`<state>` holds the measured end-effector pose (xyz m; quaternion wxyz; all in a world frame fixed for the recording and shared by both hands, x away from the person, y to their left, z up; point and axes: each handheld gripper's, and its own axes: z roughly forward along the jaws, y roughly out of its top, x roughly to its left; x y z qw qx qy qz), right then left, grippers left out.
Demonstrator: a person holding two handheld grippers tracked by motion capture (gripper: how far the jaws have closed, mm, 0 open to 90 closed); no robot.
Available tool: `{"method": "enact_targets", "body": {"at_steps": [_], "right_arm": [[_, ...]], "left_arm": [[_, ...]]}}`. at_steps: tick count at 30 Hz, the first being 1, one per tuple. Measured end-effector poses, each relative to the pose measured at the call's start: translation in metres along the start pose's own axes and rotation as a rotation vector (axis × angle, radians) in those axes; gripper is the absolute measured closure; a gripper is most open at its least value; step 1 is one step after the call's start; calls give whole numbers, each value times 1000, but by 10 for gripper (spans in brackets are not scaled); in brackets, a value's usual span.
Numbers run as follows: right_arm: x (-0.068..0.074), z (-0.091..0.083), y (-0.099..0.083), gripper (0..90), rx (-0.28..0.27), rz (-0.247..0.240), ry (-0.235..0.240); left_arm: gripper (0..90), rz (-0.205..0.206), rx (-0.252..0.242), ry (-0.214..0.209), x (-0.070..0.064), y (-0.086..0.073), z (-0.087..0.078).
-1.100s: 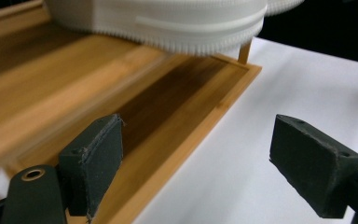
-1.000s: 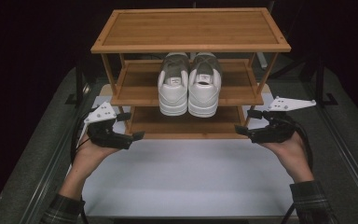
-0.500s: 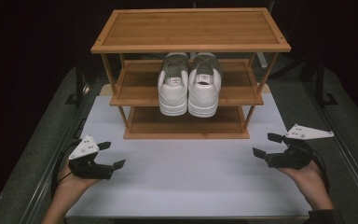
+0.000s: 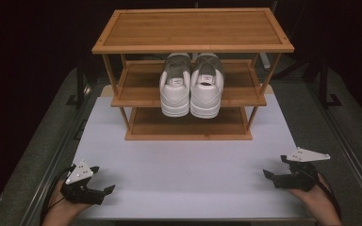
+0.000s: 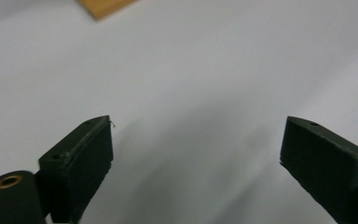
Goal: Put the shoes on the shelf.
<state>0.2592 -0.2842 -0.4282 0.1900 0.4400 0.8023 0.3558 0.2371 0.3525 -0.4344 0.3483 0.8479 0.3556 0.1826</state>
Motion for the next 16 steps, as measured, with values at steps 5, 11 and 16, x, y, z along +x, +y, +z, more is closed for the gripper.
{"method": "enact_targets", "body": {"at_steps": [5,11,16], "right_arm": [[-1,6,-21,96,75,6,-19],[-4,9,-30,74,59,31,-19],[-4,9,-30,74,60,30,-18]], "left_arm": [[26,-36,24,6,6,-20,2],[25,-51,27,-3,7,-21,3],[26,-60,33,-2,7,-20,3]]}}
